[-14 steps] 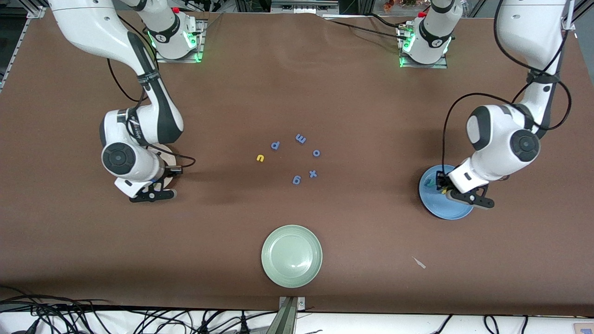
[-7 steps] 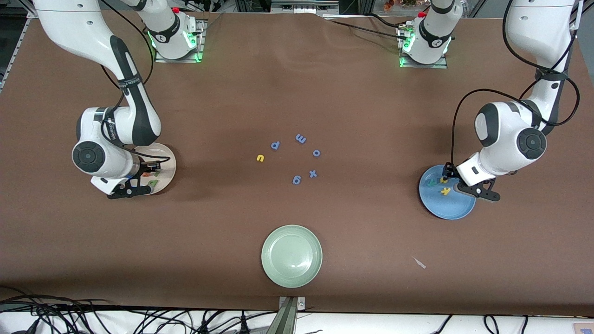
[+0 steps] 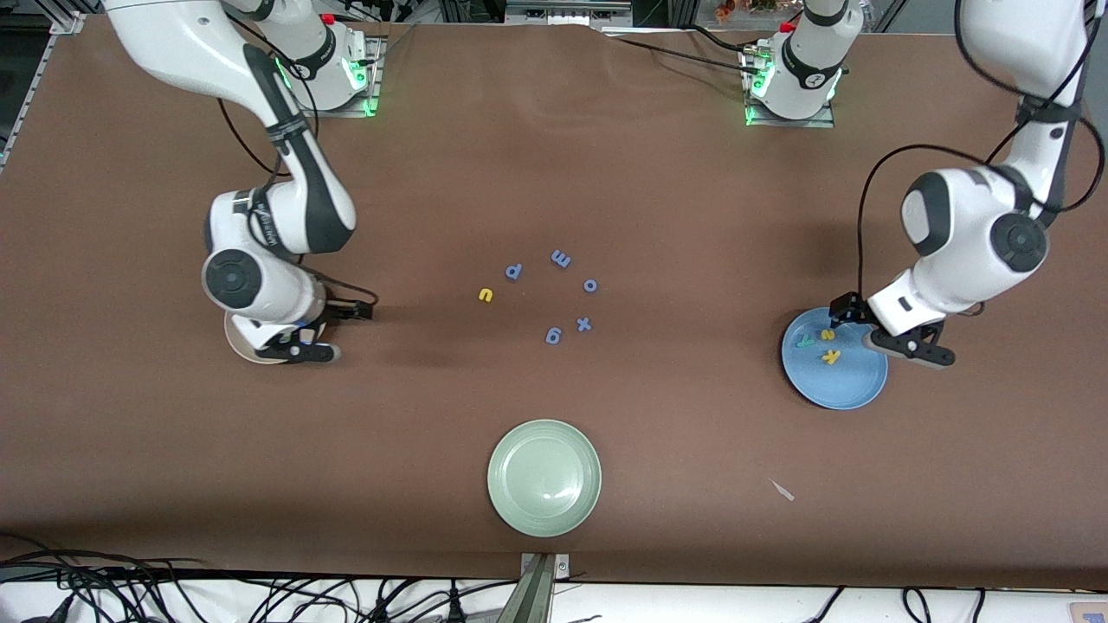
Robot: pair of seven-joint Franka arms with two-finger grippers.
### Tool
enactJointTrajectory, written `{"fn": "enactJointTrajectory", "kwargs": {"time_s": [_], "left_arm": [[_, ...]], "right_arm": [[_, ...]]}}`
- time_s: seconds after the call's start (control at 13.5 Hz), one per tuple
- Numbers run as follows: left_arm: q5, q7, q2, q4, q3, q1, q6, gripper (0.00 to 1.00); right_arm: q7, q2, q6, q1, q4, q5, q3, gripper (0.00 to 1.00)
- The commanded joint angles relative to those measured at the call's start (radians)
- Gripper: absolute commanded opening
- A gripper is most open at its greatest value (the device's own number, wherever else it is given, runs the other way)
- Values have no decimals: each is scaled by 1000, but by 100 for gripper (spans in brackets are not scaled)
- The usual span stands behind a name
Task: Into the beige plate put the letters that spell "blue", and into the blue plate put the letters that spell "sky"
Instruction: 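Return the left arm to rest while the right gripper reaches yellow u, then grasp the yellow u with the right gripper and lift it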
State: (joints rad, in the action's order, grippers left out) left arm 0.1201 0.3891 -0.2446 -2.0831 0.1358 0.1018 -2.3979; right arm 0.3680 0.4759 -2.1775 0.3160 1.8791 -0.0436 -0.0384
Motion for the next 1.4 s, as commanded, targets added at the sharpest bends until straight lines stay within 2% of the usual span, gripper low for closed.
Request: {"fn": "enactJointTrajectory", "kwargs": {"time_s": [0.0,0.07,0.37,0.52,0.74,0.96,1.33], "left_arm": [[-13,-1,206,-52,-15,-7,41,100],[-13,-1,228,9,-18,-4,142,100],[-55,-4,274,222,-39,1,496,100],[-100,-12,300,279,-42,-1,616,100],[-102,-13,317,366,-42,-8,785,100],[-106,-140,297,386,-54,2,838,100],[-111,-196,295,413,-62,-2,838,100]], "right_arm": [[171,-5,-4,3,-17,-10,61,100],[233,0,-13,15,-21,-10,84,100],[415,73,-28,112,-110,-12,89,100],[483,110,-36,146,-149,-10,89,100],[554,145,-108,182,-153,-12,89,100],[603,176,-160,218,-159,-10,89,100],[606,199,-171,245,-158,-12,89,100]]}}
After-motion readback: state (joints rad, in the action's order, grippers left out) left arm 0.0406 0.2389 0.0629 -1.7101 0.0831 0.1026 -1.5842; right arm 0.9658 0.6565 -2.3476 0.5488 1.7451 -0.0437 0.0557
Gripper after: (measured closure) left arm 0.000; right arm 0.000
